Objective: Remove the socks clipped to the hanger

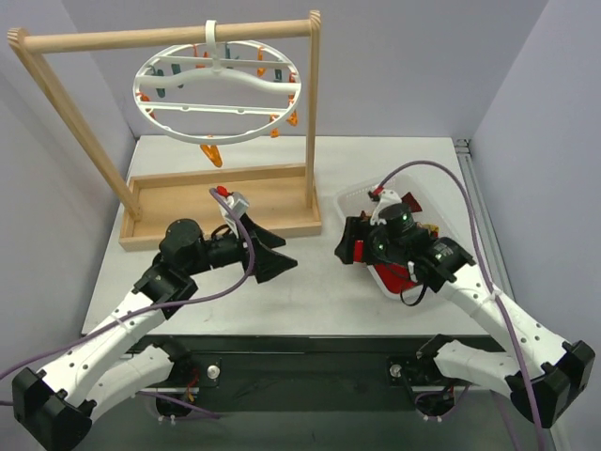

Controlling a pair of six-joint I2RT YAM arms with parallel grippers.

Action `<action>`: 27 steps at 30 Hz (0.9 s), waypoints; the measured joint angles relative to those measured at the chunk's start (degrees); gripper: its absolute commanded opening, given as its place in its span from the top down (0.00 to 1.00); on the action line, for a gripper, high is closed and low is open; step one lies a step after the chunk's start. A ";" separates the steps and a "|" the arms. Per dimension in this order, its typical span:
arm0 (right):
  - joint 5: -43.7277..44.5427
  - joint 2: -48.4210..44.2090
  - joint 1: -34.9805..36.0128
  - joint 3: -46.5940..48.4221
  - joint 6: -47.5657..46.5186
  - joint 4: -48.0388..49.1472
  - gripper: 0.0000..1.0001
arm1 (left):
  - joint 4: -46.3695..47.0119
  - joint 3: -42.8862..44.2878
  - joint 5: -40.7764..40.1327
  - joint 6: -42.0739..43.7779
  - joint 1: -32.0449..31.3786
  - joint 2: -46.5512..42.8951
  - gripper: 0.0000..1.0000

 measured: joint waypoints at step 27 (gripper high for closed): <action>19.80 -32.87 22.82 -45.70 24.20 26.80 0.00 | 52.92 -42.95 -13.64 -43.12 -5.31 -17.05 0.05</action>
